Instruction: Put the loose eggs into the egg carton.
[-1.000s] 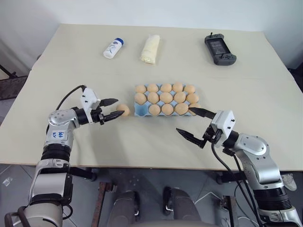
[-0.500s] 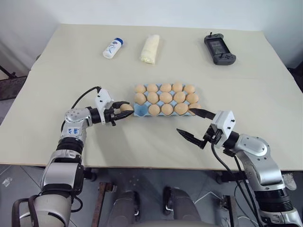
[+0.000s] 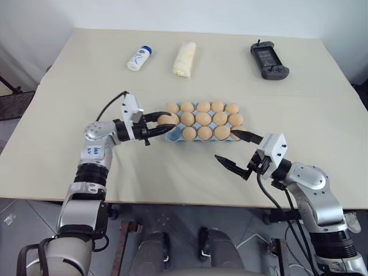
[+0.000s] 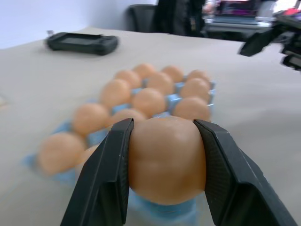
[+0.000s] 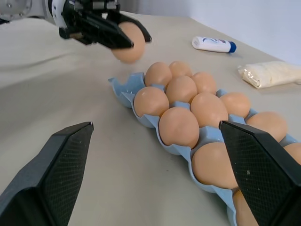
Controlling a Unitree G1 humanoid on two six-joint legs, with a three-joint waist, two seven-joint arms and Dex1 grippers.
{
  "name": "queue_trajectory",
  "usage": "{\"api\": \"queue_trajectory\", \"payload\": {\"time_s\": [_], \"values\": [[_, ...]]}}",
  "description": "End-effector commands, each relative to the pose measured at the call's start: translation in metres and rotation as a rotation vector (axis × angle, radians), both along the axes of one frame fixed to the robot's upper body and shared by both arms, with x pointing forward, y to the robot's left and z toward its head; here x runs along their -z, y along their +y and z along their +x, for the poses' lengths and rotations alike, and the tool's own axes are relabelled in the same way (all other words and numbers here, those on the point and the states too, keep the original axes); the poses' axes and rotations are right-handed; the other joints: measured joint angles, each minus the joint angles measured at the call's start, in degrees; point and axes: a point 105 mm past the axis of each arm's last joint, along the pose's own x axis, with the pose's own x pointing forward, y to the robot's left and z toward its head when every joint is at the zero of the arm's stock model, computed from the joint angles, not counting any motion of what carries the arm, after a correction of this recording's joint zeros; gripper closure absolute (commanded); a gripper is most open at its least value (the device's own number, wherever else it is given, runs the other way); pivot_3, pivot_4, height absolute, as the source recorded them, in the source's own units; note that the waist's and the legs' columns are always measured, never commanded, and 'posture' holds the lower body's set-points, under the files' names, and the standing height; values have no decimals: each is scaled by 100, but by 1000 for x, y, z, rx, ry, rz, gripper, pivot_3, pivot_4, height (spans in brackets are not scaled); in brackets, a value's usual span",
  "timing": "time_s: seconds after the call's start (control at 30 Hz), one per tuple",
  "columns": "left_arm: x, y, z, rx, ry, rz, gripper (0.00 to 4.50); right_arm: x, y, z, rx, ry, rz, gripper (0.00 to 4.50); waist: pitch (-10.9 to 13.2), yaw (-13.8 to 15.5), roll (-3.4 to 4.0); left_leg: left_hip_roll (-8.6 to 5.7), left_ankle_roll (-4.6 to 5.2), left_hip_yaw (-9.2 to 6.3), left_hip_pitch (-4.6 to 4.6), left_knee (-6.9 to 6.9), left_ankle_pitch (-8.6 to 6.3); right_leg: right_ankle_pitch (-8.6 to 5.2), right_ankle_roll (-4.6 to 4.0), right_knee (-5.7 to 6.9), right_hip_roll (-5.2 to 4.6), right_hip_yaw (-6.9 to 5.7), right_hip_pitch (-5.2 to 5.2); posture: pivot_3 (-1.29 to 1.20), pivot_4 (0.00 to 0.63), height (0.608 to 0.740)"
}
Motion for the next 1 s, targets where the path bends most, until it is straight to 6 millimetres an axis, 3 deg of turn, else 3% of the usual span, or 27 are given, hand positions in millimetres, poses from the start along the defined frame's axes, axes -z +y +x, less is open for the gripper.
{"api": "queue_trajectory", "payload": {"time_s": [0.03,0.13,0.17,0.3,0.53,0.73,1.0], "values": [[3,-2,1,0,-1,20,2785,-12,-2,-1,6,-45,9,0,0,-17,0,1,0,1,0,0,0,0,0,0,2,0,-1,0,150,740],[5,-1,6,-27,17,12,2785,-12,-3,-1,10,-48,11,0,0,-16,0,3,-2,2,4,0,1,0,0,-2,4,-1,-2,0,150,740],[6,-1,7,-33,22,11,2113,-12,-3,-2,11,-48,12,0,0,-11,0,3,-2,2,6,0,1,0,0,-2,4,-1,-2,0,150,740],[3,8,7,-63,-19,21,947,-9,-2,-5,11,-37,20,0,0,-3,0,3,1,1,2,12,1,0,-1,0,0,1,-2,0,150,740],[0,69,-23,-138,-48,115,947,-3,-12,-12,20,-12,-2,0,1,-112,1,11,-10,2,4,4,-10,0,-2,2,0,2,-6,0,150,740],[27,124,-71,-226,66,227,947,-2,-24,-17,3,7,-32,0,3,-152,5,12,-10,-2,6,0,-20,-1,-4,-13,-8,4,-4,0,150,740],[30,117,-87,-297,22,202,947,0,-37,-14,-14,27,-55,0,8,-5,15,10,-8,-13,8,-3,-48,-4,-21,-16,-19,1,0,0,150,740]]}}
